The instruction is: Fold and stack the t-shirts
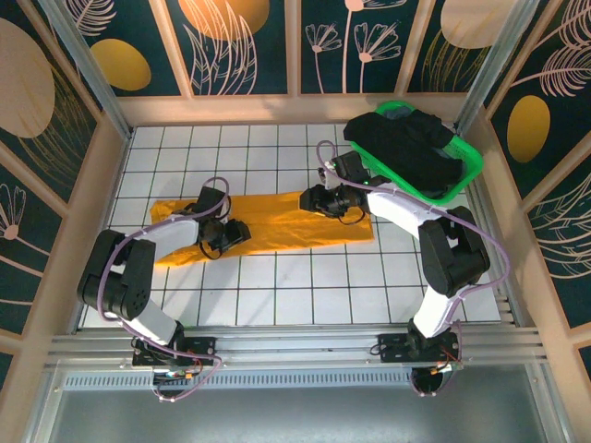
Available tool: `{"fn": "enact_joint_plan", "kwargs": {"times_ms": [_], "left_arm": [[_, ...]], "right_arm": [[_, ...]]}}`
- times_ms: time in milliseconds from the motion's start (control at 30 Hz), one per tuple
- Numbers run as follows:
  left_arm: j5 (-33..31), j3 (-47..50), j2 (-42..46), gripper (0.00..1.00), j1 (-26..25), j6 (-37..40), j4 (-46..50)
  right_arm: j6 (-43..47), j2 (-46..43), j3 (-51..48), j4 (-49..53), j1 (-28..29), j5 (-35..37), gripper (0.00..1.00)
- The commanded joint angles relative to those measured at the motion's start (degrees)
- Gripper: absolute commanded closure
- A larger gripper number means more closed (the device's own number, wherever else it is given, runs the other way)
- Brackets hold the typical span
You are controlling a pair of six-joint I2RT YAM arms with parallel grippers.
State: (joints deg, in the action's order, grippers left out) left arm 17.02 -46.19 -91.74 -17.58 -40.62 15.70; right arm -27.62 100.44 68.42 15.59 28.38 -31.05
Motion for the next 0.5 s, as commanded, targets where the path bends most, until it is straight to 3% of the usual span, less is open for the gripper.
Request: {"fn": "enact_joint_plan", "kwargs": {"times_ms": [0, 133, 233, 467], "left_arm": [[-6.7, -3.5, 3.7, 0.55, 0.0, -2.5, 5.7], [-14.7, -3.8, 8.5, 0.62, 1.3, -9.6, 11.5], [-12.7, -0.9, 9.7, 0.7, 5.6, -15.1, 10.4], [-10.6, 0.0, 4.9, 0.73, 11.8, -21.8, 5.5]], "right_arm": [[0.4, 0.7, 0.0, 0.7, -2.5, 5.7, 0.59], [-0.3, 3.1, 2.1, 4.2, -7.4, 14.6, 0.78], [0.2, 7.0, 5.3, 7.8, -9.4, 20.3, 0.86], [3.7, 18.0, 13.3, 16.5, -9.6, 31.3, 0.9]]}}
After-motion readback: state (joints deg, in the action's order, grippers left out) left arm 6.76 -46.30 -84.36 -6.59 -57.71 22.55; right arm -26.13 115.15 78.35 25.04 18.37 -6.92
